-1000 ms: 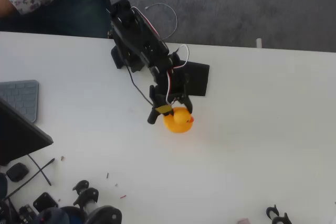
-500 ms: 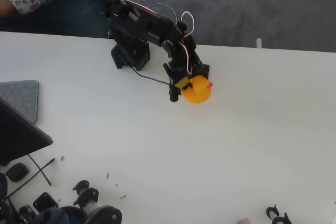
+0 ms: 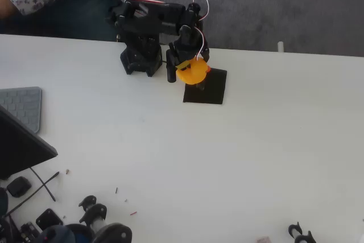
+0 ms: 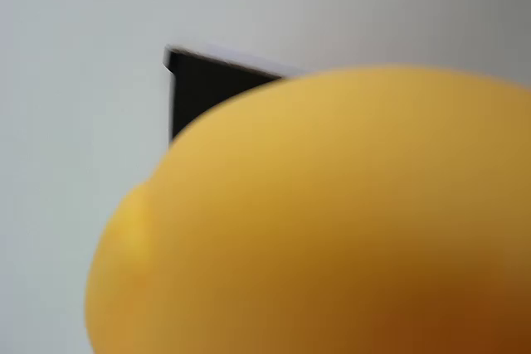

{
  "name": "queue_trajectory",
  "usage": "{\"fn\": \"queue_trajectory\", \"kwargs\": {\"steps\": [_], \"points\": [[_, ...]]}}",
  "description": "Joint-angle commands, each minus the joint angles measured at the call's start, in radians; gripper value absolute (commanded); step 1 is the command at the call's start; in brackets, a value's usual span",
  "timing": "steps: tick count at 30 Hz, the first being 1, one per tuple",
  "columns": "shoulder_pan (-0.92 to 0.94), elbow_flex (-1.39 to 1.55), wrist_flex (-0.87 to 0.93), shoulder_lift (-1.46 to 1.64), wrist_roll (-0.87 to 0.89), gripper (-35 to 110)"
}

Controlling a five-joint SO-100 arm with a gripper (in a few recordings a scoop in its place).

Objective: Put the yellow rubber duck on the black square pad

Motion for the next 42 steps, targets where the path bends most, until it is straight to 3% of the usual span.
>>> {"fn": "queue_trajectory", "kwargs": {"steps": [1, 16, 33, 36, 42], "points": [[-0.044, -0.044, 0.026, 0.055, 0.017, 8], [-0.037, 0.144, -0.436, -0.127, 0.015, 8], [-0.038, 0.132, -0.449, -0.282, 0.02, 9], [-0.046, 0.132, -0.439, -0.282, 0.017, 14], [-0.04, 0.133, -0.439, -0.288, 0.028, 39]]}}
